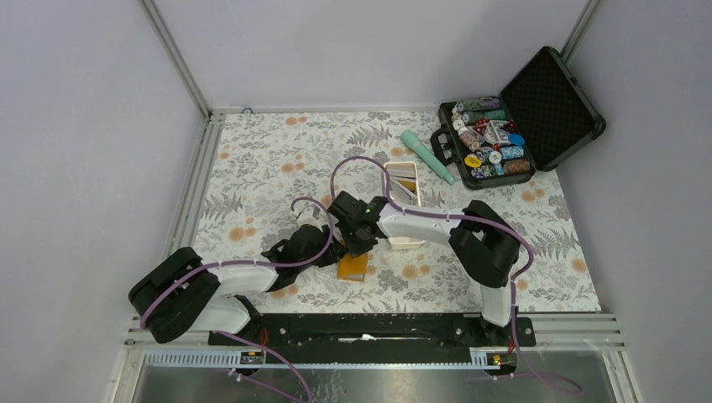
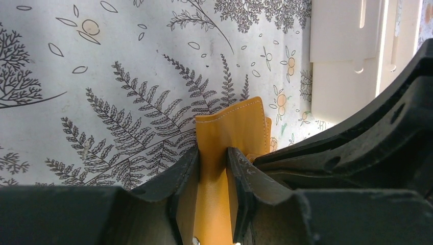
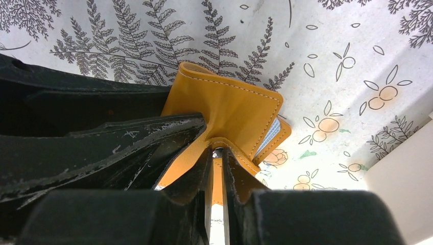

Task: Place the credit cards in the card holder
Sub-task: Close the card holder at the center of the board.

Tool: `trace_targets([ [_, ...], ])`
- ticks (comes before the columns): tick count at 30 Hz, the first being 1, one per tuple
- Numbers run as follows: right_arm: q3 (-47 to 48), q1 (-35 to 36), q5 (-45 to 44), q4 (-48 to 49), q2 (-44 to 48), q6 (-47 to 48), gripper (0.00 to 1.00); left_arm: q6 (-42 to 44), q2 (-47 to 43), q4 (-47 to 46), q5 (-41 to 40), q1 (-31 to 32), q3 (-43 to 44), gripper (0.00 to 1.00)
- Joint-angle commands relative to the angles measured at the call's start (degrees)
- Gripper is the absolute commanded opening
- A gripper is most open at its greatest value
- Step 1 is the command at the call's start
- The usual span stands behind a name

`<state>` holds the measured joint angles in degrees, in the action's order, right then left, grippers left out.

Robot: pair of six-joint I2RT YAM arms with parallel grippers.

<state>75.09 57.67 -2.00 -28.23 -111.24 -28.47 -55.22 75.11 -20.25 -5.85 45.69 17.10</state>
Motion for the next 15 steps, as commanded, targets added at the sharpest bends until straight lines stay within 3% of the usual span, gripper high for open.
trace_targets([
  [1,-2.3,-0.5,1.5,6.1,-11.1,-0.6,0.09,1.6,2.6,3.6,7.2,2.4,-1.5,0.27],
  [10,1.5,-2.0,0.8,3.6,-13.7,0.8,0.09,1.9,1.8,3.5,6.4,3.2,-1.9,0.27],
  [15,-0.7,-2.0,1.8,5.7,-8.3,0.5,0.1,0.4,0.3,7.0,5.3,3.2,-1.0,0.27],
])
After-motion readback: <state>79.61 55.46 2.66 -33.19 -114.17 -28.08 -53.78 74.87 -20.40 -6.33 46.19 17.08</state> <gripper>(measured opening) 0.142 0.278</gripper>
